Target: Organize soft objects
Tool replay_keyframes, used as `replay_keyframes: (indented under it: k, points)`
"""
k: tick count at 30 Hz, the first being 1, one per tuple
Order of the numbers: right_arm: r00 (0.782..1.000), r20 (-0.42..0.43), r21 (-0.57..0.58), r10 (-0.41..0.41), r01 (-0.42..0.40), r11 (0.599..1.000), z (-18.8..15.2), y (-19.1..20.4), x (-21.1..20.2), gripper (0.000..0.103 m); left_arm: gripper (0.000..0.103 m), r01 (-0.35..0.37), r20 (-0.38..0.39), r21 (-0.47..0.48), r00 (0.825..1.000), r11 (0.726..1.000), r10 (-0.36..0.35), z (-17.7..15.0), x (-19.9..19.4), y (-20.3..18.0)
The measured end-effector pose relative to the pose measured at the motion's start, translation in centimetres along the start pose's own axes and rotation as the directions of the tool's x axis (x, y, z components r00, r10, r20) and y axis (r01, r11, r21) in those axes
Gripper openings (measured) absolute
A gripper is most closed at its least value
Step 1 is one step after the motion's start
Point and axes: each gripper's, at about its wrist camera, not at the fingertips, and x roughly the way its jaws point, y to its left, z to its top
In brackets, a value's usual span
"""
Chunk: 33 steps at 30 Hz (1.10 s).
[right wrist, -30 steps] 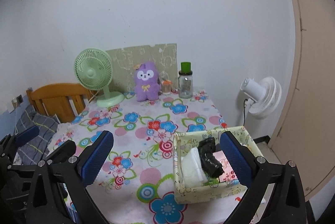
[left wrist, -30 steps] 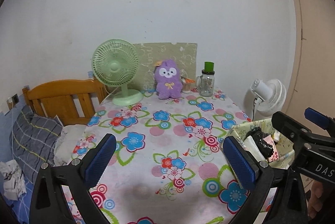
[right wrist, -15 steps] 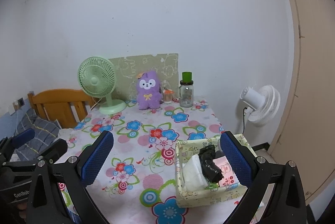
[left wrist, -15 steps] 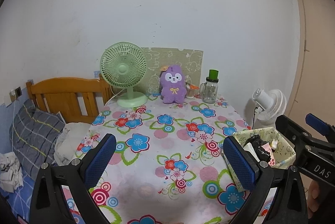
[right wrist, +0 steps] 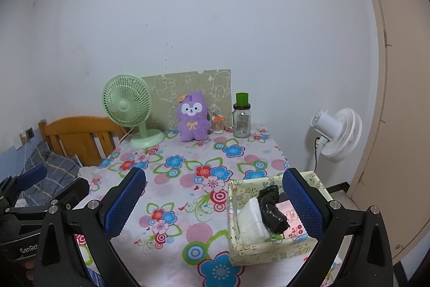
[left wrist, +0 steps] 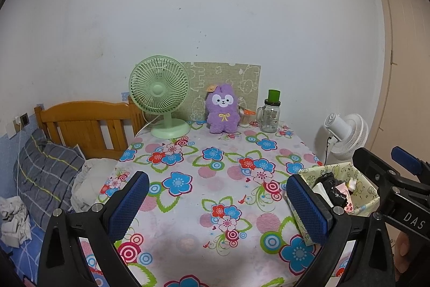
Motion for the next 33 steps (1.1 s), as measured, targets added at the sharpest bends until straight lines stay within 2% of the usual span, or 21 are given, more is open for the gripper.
replay_keyframes:
  k: [33]
  points:
    - [1.000,0.007,0.004,-0.024,0.024,1.000,0.01,-0.13,-0.16,0.103,0.103,0.000,0.000,0.000,1.000,1.000,0.000,-0.02,-0.09,-0.06]
